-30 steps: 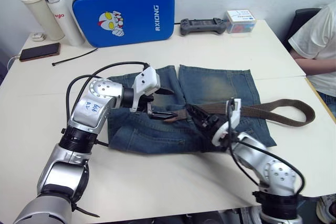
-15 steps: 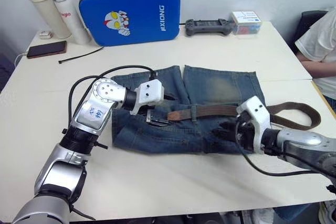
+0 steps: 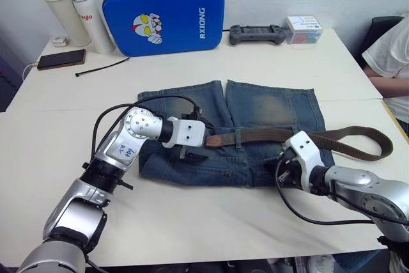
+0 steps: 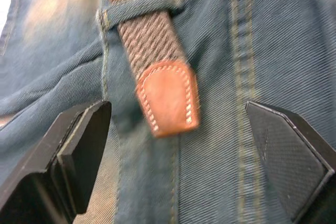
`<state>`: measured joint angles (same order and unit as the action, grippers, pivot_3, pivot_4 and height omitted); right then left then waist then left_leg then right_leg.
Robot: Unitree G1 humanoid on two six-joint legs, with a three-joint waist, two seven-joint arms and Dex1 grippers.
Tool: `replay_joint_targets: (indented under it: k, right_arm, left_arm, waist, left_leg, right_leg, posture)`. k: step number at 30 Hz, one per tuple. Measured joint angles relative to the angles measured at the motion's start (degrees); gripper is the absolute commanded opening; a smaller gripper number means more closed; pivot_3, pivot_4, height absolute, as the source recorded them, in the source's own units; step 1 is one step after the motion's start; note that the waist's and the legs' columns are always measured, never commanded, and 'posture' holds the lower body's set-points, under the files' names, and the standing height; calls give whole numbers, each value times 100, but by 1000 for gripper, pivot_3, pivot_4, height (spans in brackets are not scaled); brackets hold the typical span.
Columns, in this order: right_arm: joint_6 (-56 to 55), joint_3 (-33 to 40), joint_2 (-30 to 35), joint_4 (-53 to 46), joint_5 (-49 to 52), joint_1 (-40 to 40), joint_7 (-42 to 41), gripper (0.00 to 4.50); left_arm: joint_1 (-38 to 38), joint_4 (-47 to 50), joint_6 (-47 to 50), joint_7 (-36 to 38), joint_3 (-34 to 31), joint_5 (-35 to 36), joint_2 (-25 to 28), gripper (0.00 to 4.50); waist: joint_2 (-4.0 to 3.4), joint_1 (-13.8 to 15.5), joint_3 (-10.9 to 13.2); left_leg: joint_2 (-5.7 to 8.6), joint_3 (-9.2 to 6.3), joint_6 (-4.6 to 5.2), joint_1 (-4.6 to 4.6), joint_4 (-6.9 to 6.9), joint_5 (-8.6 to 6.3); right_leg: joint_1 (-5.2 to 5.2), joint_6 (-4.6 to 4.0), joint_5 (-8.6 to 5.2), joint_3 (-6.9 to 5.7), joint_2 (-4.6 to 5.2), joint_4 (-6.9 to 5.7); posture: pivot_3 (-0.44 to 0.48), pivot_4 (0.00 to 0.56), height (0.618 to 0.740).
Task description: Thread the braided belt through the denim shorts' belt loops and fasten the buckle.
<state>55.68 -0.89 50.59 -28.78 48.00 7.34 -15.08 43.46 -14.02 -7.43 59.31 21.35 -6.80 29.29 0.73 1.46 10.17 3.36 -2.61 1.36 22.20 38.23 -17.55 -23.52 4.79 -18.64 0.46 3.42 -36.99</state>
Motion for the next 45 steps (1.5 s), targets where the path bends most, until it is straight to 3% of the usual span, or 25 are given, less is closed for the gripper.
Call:
replay_joint_targets:
  k: [8, 9, 14, 22, 25, 28, 34, 45]
  right_arm:
    - [221, 195, -194, -116, -158, -75, -41, 0]
    - [245, 212, -217, -144, -186, -85, -40, 0]
    - [359, 274, -317, -204, -262, -89, -42, 0]
    - [444, 325, -358, -196, -450, -85, -204, 0]
    - [452, 299, -358, -101, -539, 7, -337, 0]
    - [452, 206, -371, 14, -660, 169, -427, 0]
    - [463, 132, -448, 30, -796, 257, -489, 0]
    - [600, 394, -602, -213, -901, 6, -402, 0]
  left_arm:
    - [140, -362, -400, 22, 77, -87, -234, 67]
    - [171, -433, -439, 27, 103, -94, -272, 28]
    - [369, -528, -558, 89, 100, -97, -245, 28]
    - [377, -509, -526, 571, -238, 55, 573, 28]
    - [361, -406, -314, 654, -441, 228, 654, 28]
    - [271, -220, -265, 610, -511, 382, 412, 935]
    - [216, -420, -1067, 153, -302, -32, 168, 3504]
    - [515, -1574, -1927, -767, 50, -866, -426, 3504]
  waist:
    - [6, 6, -4]
    - [6, 7, -4]
    - [6, 3, -4]
    - [7, 4, -4]
    - [8, 4, -5]
    - [11, 0, -7]
    - [13, -12, -8]
    - [16, 26, -9]
  left_leg:
    - [1, -1, 1, 0, 2, 0]
    - [1, -1, 1, 0, 2, 0]
    - [2, -1, 1, 0, 1, 0]
    - [2, -4, 0, 0, 1, 0]
    - [3, -4, 2, 0, 4, 0]
    - [4, -4, 3, 0, 5, 0]
    - [3, -2, 1, -2, 2, 1]
    - [9, -2, 5, 2, 4, 0]
  right_leg:
    - [2, 2, 1, -1, 0, 0]
    - [2, 2, 1, -1, 1, 0]
    - [1, 2, 1, -1, 0, 0]
    - [2, 2, 1, -2, 2, 3]
    - [5, 3, 2, -2, 3, 2]
    - [5, 4, 3, -2, 3, 2]
    - [2, 4, 3, 0, 1, -1]
    - [2, 7, 4, -2, 4, 0]
  posture:
    - [0, 150, 740]
    - [0, 150, 740]
    - [0, 150, 740]
    - [0, 150, 740]
    - [0, 150, 740]
    - [0, 150, 740]
    - [0, 150, 740]
    - [0, 150, 740]
